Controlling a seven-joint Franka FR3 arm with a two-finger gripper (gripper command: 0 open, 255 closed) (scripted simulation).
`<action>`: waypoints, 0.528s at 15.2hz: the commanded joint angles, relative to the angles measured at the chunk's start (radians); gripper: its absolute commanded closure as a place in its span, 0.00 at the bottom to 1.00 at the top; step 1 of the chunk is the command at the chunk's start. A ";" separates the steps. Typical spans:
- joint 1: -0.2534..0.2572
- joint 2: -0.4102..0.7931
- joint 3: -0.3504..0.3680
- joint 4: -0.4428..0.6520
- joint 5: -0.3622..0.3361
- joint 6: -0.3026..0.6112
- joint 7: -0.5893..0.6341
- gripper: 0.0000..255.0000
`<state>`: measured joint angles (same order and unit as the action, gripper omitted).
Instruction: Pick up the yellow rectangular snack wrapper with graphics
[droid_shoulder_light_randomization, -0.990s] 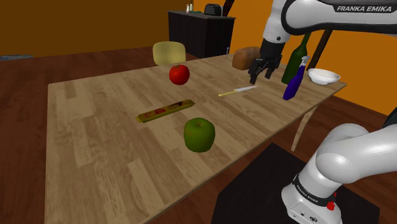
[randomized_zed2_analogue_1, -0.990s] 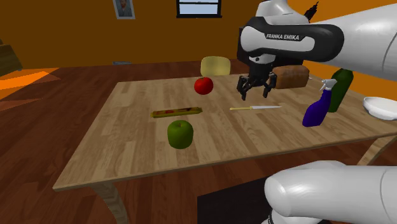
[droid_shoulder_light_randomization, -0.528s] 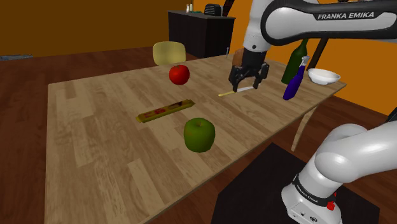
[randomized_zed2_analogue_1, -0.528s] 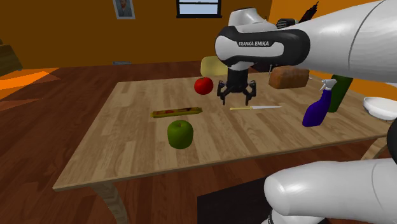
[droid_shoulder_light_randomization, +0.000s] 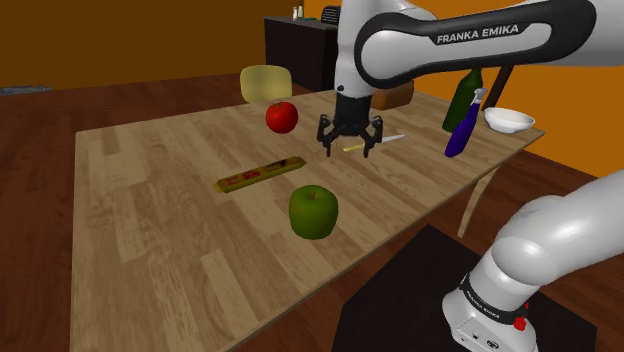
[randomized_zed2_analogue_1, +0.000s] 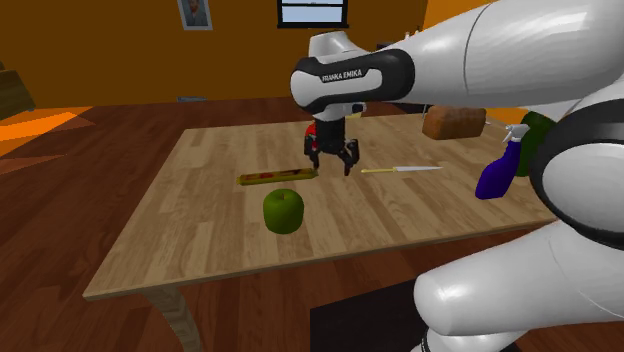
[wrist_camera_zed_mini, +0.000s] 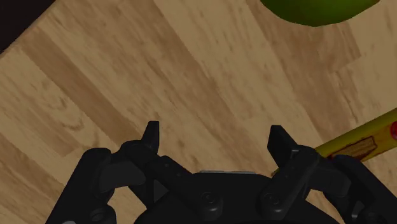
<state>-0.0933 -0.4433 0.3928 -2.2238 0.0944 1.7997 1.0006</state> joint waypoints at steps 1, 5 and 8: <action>-0.018 0.070 0.048 0.047 0.000 0.015 0.128 0.00; -0.048 0.239 0.134 0.169 -0.036 0.038 0.376 0.00; -0.057 0.380 0.180 0.279 -0.090 0.045 0.564 0.00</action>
<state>-0.1461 -0.1195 0.5565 -1.9899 0.0276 1.8424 1.4917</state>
